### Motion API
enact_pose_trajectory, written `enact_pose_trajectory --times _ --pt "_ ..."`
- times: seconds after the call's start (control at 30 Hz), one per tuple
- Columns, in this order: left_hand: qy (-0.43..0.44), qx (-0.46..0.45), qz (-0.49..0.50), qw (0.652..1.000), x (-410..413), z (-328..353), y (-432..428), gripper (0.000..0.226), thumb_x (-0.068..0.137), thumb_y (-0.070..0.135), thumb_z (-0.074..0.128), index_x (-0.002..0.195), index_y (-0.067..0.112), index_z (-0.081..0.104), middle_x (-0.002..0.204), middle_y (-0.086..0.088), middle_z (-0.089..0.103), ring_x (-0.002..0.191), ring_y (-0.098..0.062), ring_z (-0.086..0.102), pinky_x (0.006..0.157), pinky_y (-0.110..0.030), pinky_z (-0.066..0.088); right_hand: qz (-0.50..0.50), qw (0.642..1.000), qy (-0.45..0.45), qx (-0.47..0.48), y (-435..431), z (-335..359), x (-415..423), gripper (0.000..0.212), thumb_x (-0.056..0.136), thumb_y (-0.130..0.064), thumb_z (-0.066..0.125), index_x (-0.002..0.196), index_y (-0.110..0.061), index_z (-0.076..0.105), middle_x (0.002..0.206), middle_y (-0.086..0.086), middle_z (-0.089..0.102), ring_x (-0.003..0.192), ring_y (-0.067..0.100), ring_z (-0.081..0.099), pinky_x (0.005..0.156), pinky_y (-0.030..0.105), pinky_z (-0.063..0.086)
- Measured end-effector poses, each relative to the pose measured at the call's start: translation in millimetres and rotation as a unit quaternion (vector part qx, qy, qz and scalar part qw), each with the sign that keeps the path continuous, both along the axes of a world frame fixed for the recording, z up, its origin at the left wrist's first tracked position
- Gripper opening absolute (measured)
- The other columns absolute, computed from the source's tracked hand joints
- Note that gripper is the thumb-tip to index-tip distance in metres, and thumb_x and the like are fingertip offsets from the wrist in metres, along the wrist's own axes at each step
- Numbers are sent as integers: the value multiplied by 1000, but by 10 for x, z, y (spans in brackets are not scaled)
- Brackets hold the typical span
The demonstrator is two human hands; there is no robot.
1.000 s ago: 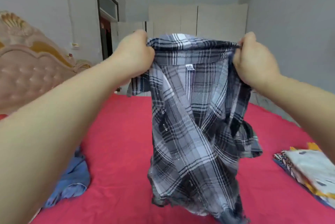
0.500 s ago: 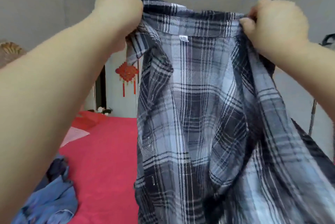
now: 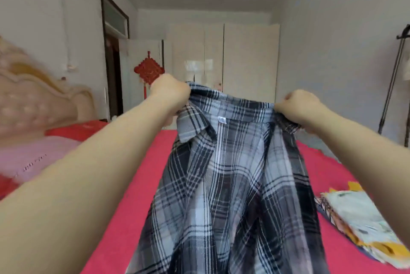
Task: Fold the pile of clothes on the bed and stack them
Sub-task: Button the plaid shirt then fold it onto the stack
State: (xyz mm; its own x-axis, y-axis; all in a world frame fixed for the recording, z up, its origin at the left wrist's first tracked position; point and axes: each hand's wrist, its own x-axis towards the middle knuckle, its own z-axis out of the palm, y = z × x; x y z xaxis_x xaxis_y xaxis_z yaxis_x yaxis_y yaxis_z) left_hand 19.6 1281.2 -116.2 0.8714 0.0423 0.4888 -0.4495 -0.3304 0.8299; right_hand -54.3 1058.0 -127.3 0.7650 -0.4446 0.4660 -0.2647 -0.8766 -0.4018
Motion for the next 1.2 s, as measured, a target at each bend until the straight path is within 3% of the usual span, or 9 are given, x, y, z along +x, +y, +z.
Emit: enact_pose_trajectory --times 0.07,0.2,0.33,0.43,0.53,0.77,0.9,1.03,1.2 --pt "69 -15 -16 997 300 -317 -91 8 86 1 45 81 6 50 79 -11 50 68 -22 48 58 -34 42 37 986 1 163 -61 -318 280 23 90 -9 48 69 -2 52 63 12 51 46 21 48 29 13 34" --pt "180 -116 -53 975 854 -913 -312 19 87 -3 49 71 8 45 79 -13 51 72 -23 51 67 -34 47 104 878 -79 460 -186 -944 913 26 92 5 43 70 -7 50 57 8 59 31 6 55 31 16 44" --pt "195 -166 -112 960 1268 -1364 -537 6 88 0 55 93 -1 57 96 -13 60 88 -25 60 91 -40 51 136 814 -115 552 -284 -1451 1564 12 90 7 46 94 3 57 87 16 66 73 21 68 50 22 54" --pt "226 -104 -220 943 1492 -1824 -611 64 90 9 57 146 14 25 144 -4 37 127 -24 43 112 -42 30 189 797 -40 573 -335 -1900 1832 34 95 -2 46 127 -13 46 114 6 58 111 22 54 86 35 49" --pt "282 -48 -215 934 1657 -2482 -553 72 90 9 58 148 19 18 153 -6 26 132 -23 39 111 -33 25 189 834 93 510 -342 -2477 1872 55 96 -3 42 145 -23 26 123 2 52 116 21 49 92 37 41" --pt "307 203 -122 922 1179 -3642 -158 46 90 11 57 134 9 44 129 -6 54 115 -19 52 75 -12 32 23 937 237 256 -597 -3578 1261 35 92 -10 48 126 -8 54 115 14 63 91 25 61 77 29 44" --pt "292 255 -123 914 589 -3851 -115 43 90 21 58 131 13 46 111 0 59 95 -12 52 81 -20 37 11 921 356 159 -621 -3779 707 34 96 -26 45 123 -7 57 120 16 62 110 29 59 82 30 43" --pt "262 319 -104 905 15 -4012 -77 53 86 42 60 130 17 43 104 4 53 93 -11 51 78 -20 37 -3 915 369 161 -626 -3828 208 56 93 -54 37 101 -7 66 92 15 69 87 28 64 66 32 41" --pt "290 390 -107 867 -395 -4048 -1 43 92 38 52 128 15 43 111 0 59 98 -17 58 74 -25 43 2 877 461 138 -633 -3771 -224 38 89 -43 55 65 -15 44 56 -3 43 59 16 47 45 21 30"
